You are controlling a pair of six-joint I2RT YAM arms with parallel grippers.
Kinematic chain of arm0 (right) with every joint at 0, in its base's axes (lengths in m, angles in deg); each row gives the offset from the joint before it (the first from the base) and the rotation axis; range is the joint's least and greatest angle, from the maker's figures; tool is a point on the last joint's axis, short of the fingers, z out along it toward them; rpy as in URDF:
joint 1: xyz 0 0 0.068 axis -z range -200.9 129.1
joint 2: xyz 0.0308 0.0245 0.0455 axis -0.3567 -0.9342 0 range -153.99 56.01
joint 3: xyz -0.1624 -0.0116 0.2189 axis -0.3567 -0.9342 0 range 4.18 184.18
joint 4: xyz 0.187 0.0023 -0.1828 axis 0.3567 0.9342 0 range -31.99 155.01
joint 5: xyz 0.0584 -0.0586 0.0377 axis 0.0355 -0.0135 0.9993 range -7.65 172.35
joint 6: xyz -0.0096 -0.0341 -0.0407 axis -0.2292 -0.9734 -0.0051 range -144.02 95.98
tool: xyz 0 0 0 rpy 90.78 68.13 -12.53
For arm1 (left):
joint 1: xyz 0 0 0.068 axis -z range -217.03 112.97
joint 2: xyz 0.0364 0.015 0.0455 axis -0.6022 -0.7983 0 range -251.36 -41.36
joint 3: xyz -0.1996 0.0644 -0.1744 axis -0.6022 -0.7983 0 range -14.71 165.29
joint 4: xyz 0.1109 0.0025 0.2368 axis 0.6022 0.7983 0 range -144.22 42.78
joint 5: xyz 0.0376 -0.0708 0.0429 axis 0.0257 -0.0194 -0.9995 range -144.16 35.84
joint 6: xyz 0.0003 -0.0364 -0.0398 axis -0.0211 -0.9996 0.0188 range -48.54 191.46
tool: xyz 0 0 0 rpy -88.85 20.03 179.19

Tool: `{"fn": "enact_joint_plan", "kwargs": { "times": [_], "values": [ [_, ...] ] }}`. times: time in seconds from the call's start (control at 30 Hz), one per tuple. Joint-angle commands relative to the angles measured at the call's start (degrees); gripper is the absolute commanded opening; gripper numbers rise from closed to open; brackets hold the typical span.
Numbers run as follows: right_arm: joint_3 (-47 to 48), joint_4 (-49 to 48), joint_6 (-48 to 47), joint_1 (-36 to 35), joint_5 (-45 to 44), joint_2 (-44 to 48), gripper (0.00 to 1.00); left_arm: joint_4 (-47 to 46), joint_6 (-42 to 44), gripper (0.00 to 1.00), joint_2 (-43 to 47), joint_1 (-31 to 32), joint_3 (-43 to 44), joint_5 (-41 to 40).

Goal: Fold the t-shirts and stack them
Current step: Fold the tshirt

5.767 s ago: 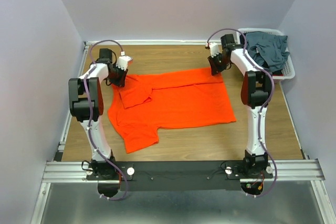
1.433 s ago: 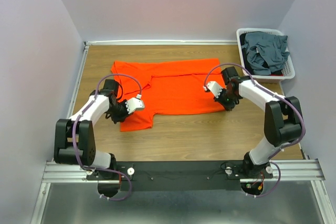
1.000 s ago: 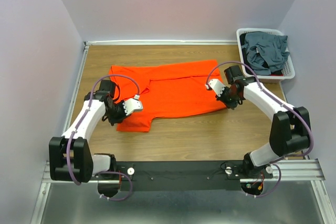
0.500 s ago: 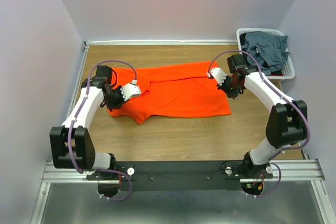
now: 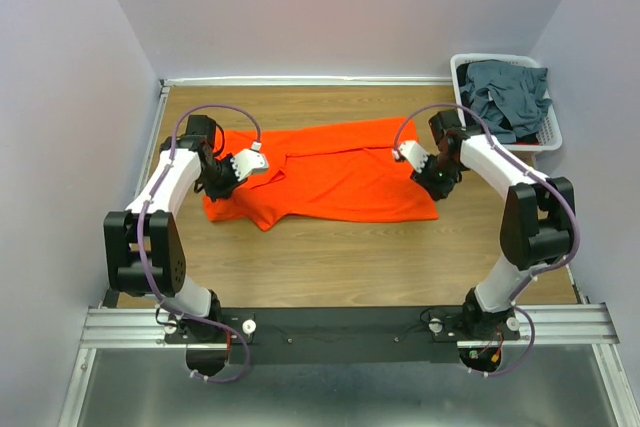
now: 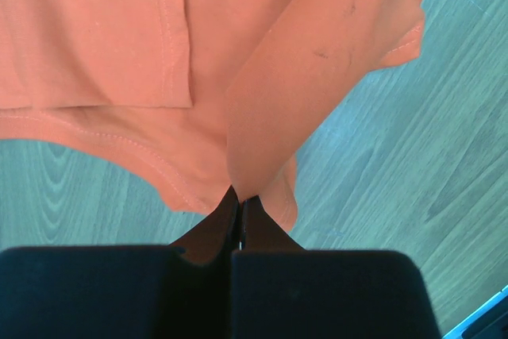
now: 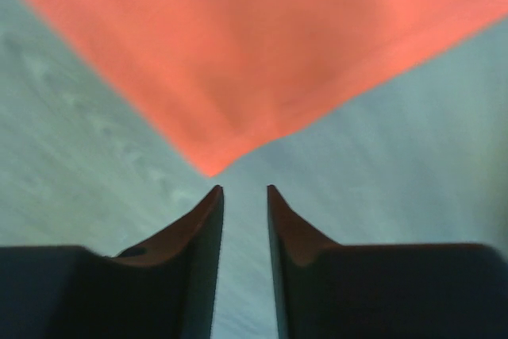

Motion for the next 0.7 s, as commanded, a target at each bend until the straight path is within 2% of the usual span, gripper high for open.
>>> {"fn": "enact_joint_plan", "kwargs": {
  "times": [0.0,0.4,0.67],
  "values": [
    [-4.92,3.08,-2.08,0.04,2.49,2.28,0.37,0.12,0.09,0.00,0.93,-0.31,-1.84,1.37],
    [-6.85,0.62,-0.32,-3.03,3.72,-0.36,0.38,1.25,-0.70,0.00,3.65,-0.31,-4.82,2.16],
    [-11.34,-2.10,-0.49,-3.56,2.32,-0.36,0.40,0.91,-1.22,0.00,6.82,-0.31,-10.80,3.13]
  ]
}}
